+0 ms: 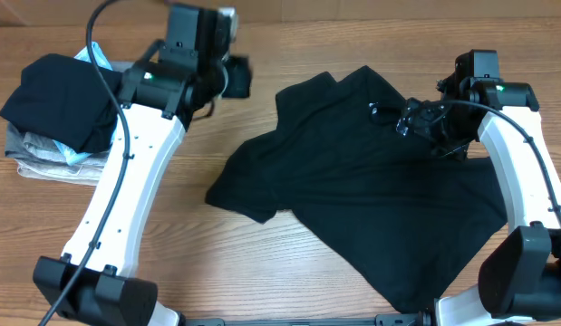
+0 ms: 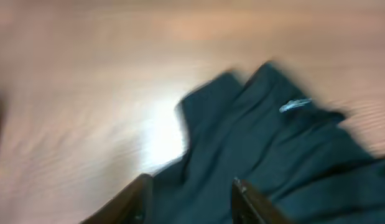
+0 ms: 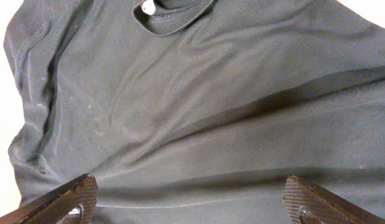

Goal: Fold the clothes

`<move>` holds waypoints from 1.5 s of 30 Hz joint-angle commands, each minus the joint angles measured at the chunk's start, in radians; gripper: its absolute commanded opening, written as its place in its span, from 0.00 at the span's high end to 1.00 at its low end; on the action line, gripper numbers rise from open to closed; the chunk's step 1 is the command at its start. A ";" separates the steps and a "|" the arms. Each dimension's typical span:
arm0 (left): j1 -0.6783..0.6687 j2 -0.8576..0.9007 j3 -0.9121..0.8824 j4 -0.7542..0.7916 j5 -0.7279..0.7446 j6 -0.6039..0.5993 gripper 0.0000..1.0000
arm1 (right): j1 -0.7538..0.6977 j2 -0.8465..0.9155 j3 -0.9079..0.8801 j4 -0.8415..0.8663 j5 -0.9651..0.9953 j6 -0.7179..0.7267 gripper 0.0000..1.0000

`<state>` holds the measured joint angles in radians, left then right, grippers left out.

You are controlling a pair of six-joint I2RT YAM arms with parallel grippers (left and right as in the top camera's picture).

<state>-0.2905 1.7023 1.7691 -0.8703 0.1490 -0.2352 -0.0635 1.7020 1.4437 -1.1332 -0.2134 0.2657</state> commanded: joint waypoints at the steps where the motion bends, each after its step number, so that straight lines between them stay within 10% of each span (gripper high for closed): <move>1: -0.034 0.092 -0.003 0.061 0.088 0.080 0.67 | 0.000 -0.016 0.017 0.005 0.000 0.004 0.00; 9: -0.048 0.396 -0.003 0.210 0.195 0.148 0.96 | 0.000 -0.016 0.017 0.005 0.000 0.004 0.00; 27: -0.051 0.634 -0.003 0.373 0.225 0.154 0.95 | 0.000 -0.016 0.017 0.005 0.000 0.004 0.00; 45: -0.031 0.713 -0.006 0.388 -0.208 0.134 0.96 | 0.000 -0.016 0.017 0.005 0.000 0.004 0.00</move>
<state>-0.3405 2.3466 1.7683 -0.4629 0.0959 -0.1005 -0.0639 1.7020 1.4437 -1.1332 -0.2127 0.2653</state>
